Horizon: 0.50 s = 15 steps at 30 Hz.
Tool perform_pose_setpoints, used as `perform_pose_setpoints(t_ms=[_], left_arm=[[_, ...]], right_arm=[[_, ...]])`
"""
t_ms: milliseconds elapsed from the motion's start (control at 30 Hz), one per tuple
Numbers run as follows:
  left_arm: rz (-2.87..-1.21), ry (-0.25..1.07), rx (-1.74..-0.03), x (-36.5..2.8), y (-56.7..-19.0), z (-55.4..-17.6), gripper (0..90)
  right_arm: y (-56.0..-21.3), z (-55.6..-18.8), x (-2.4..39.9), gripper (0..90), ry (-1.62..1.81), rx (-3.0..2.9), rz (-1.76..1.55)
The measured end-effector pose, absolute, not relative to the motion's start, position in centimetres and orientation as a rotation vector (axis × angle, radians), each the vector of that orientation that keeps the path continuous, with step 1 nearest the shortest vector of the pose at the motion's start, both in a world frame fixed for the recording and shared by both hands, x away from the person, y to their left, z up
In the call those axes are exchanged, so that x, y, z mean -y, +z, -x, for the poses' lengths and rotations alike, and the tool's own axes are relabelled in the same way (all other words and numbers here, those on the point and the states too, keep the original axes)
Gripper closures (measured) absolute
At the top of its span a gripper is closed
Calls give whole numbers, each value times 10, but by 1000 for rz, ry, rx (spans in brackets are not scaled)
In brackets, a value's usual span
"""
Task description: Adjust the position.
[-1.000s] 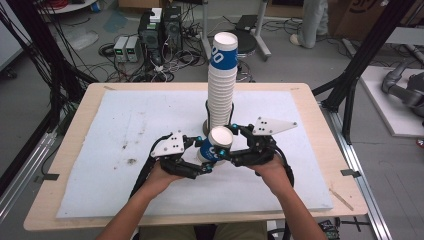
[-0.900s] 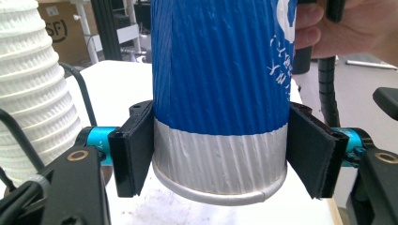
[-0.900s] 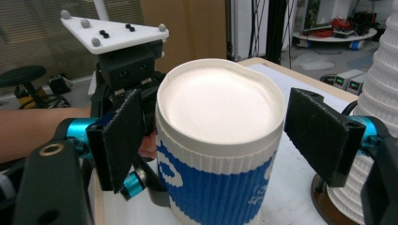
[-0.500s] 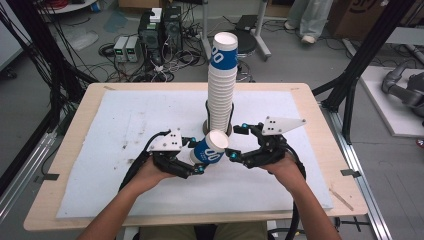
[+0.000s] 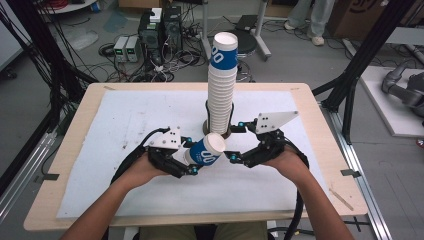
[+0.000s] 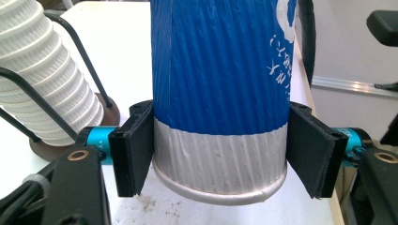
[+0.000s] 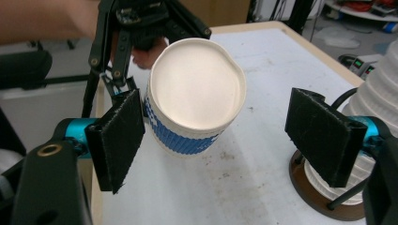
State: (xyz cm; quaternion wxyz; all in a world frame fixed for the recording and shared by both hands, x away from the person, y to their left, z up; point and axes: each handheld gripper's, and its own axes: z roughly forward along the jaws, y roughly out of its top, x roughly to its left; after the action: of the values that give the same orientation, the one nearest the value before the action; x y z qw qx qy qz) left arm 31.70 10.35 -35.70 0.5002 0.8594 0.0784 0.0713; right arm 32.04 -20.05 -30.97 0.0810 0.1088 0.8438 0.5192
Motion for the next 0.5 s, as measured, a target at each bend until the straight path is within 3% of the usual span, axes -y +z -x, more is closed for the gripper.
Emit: perform_pose_setpoints(t_ms=[500], left_arm=[[-2187, 152, -165, -101, -347, -323, 299]], right_arm=[[-299, -324, 183, 205, 1447, -2624, -188]])
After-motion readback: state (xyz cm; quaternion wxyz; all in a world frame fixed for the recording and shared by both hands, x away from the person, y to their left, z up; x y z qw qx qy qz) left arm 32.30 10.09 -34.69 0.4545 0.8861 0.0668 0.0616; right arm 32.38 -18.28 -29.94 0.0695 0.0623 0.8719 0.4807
